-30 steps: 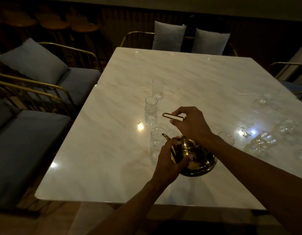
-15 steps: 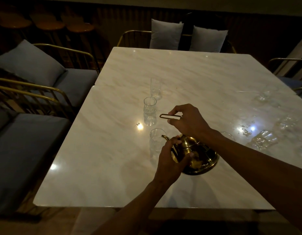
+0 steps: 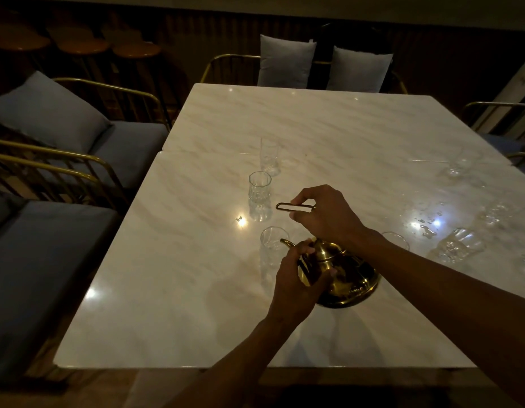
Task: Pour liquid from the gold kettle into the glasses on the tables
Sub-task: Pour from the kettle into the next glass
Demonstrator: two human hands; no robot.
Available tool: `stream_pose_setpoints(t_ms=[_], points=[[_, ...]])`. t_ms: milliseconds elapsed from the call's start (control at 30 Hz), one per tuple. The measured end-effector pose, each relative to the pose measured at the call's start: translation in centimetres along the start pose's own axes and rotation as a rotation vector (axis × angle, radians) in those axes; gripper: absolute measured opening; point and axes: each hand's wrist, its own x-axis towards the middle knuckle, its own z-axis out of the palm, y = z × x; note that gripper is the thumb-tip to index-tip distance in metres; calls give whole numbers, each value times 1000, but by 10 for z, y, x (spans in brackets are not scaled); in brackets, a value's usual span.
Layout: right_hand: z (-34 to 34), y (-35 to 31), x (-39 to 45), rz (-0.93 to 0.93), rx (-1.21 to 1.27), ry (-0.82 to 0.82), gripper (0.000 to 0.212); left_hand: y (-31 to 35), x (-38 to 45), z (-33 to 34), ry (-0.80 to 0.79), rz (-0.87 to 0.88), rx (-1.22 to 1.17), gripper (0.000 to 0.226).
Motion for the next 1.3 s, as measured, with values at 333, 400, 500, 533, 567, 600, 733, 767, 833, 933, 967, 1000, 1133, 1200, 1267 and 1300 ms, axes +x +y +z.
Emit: stream_pose_setpoints(t_ms=[333,400,500,533,567,600,733,767,833,933,967,1000,1133,1200,1267,1300], points=[[5,0,5,5,-11,0,22,-1,1,-2,4,-4,8,53],[6,0,4,1,-10,-2,22,-1,0,-3,5,2,15,52],[7,1,4,-3,-5,0,22,-1,-1,-4,0,1,-1,50],[8,1,4,-2,-4,0,23,-2,-1,-4,-2,1,-8,49],[8,1,3,-1,-5,1,23,-2,-1,-4,-3,5,-11,49],[8,1,4,0,-6,3,23,-2,0,-4,-4,10,-8,50],[8,2,4,0,-14,1,23,-2,-1,-2,-9,34,6,52],[8,3,4,4,-15,4,23,-3,-1,-2,-8,37,10,52],[8,4,3,13,-11,6,23,-3,-1,-1,-7,43,12,49],[9,5,2,14,-11,6,23,-4,-1,-2,-8,45,16,46],[9,4,2,12,-12,6,22,-5,-1,-2,-9,48,13,46],[9,4,2,11,-11,5,22,-6,-1,-2,-9,53,9,45],[10,5,3,5,-23,-4,22,-8,0,-2,-5,64,13,46],[11,5,4,7,-25,-3,22,-8,1,-2,-6,53,9,47],[12,5,4,8,-23,-4,22,-8,1,-3,-5,56,13,47],[12,5,4,5,-24,-6,23,-8,1,-3,-3,60,15,47]])
